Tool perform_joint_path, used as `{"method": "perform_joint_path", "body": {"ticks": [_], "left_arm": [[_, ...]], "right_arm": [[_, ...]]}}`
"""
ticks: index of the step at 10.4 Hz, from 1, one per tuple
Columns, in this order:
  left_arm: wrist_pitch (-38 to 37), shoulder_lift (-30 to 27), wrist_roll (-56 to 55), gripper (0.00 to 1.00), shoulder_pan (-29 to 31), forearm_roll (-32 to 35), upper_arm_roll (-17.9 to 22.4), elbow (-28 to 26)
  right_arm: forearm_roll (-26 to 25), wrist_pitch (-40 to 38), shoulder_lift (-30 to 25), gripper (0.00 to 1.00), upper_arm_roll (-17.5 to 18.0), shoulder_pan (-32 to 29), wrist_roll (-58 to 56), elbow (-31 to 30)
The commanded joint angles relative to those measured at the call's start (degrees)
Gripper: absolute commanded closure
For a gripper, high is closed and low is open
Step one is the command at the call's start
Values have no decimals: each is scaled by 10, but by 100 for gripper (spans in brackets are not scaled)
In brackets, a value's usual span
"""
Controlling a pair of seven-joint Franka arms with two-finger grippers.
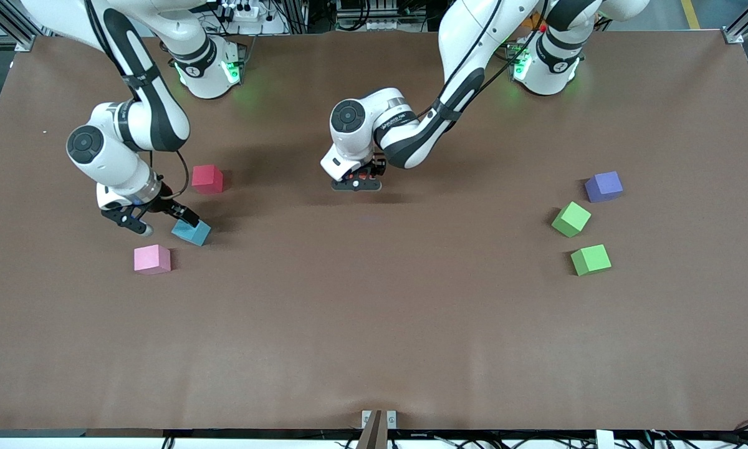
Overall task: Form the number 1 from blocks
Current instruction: 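Place the orange cube beside the pink cube while the right gripper grasps cyan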
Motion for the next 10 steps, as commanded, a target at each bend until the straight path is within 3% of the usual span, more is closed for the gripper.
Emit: {"method": "perform_joint_path", "body": {"ticks": [1,2,7,10], "left_arm": [[-13,3,-16,15,-8,9,7,-3],[-13,3,-21,0,-14,10,7,-7],[-62,-53,-50,0,-4,9,7,-1],[-83,-107,-81,0,40,9,8,-1]], "right_arm": [[10,-7,24,0,-7,-5,-41,39],[10,-9,32,0,-7,-2,-41,47],[14,-9,51,0,-10,13,20,47],[14,-8,58,0,-11,18,20,48]]}}
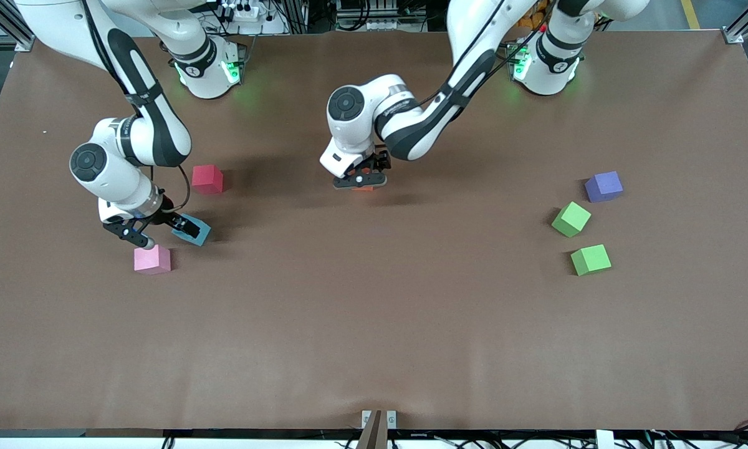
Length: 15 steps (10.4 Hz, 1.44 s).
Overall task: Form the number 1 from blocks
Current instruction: 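Place the orange cube beside the pink cube while the right gripper grasps cyan, then reach the left gripper to a green cube while the right gripper lifts cyan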
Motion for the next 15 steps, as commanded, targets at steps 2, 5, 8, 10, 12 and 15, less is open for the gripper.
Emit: {"method": "perform_joint_path", "body": {"ticks": [2,5,8,10,12,15], "left_arm": [[-49,-60,-25,0,69,10,1,-17],[-56,-83,-29,0,163,30,1,-47],[-47,-148,-30,0,220,43,-1,-140],[-41,-194,-22,0,267,44,-4,-186],[-41,-198,-5,0,321,44,-4,-192],[-41,-205,98,0,407,44,-6,-195]], "right_arm": [[11,-2,20,0,-2,7,7,13],[12,5,38,0,-3,14,7,15],[12,23,53,2,-3,17,8,15],[12,23,54,10,-8,16,6,15],[12,23,54,16,-15,17,1,15],[13,23,54,26,-15,17,0,15]]}}
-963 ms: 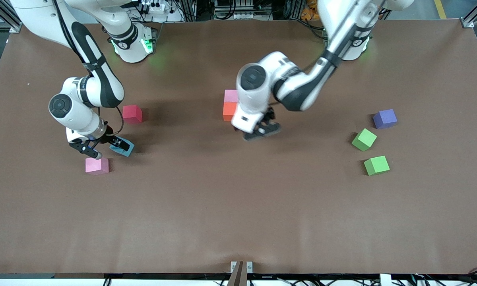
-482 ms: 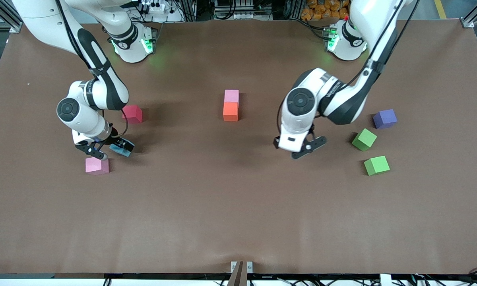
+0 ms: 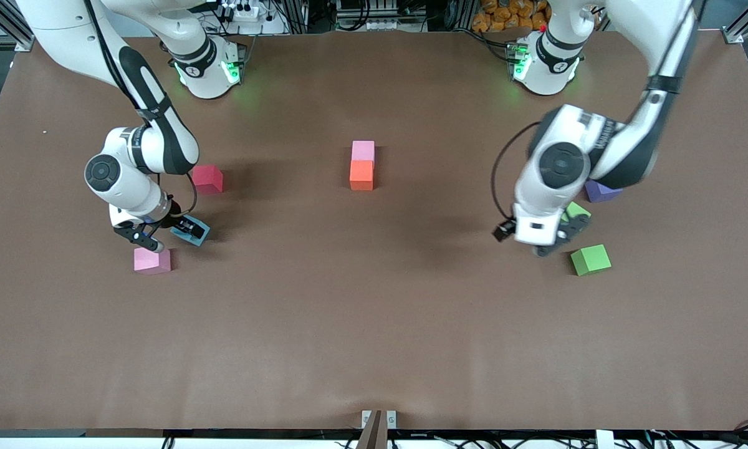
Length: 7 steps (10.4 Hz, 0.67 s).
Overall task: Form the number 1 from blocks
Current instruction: 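Reach the left gripper to a green cube while the right gripper lifts cyan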
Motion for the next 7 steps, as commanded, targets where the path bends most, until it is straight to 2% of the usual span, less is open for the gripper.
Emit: {"method": "perform_joint_path", "body": {"ticks": [1,4,7], "left_arm": [[10,-18,70,0,62,11,-11,-21],[28,-9,198,0,149,5,-11,-22],[115,26,255,0,199,6,-10,-40]], "right_arm": [[11,2,7,29,-4,5,-1,9],[11,1,6,34,-4,8,-1,9],[12,-2,0,38,-4,15,-1,16]]}}
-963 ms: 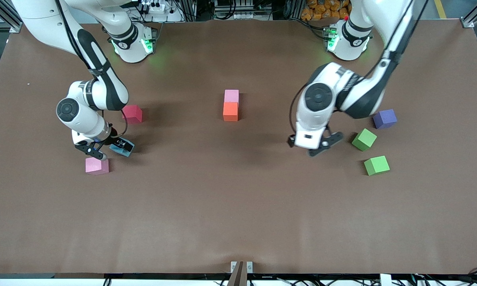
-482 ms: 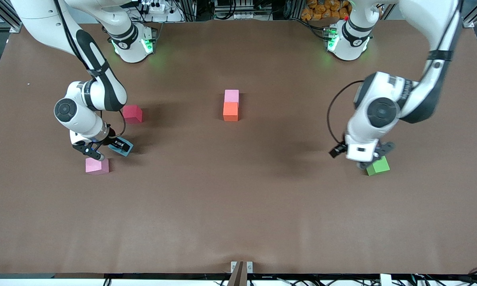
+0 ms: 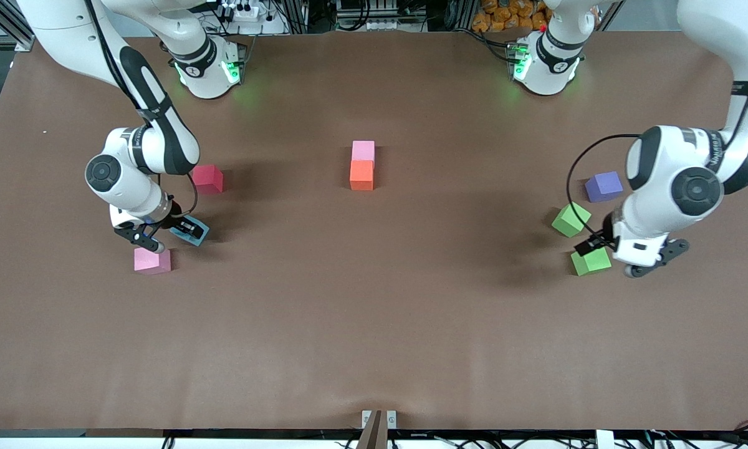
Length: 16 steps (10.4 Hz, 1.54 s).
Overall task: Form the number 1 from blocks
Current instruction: 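Carry the cyan cube toward the orange cube while the left gripper grasps green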
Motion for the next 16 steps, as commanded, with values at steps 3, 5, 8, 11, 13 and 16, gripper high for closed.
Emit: {"method": "perform_joint_path", "body": {"ticks": [3,5,8,11,13,16], "left_arm": [[85,59,112,0,60,8,-9,-9],[106,79,114,0,61,5,-9,-2],[152,101,104,0,61,-9,-9,-3],[152,102,105,0,59,-25,-9,-2],[160,111,104,0,58,-26,-9,-3],[168,124,104,0,52,-25,-9,-3]], "right_arm": [[10,-13,-43,38,-34,69,-6,18],[2,-14,-73,38,-49,135,-7,18],[-3,-14,-77,38,-48,239,-6,38],[9,-25,-56,38,-47,312,3,93],[11,-63,-7,38,-48,355,51,170],[14,-72,69,38,-50,407,115,247]]}}
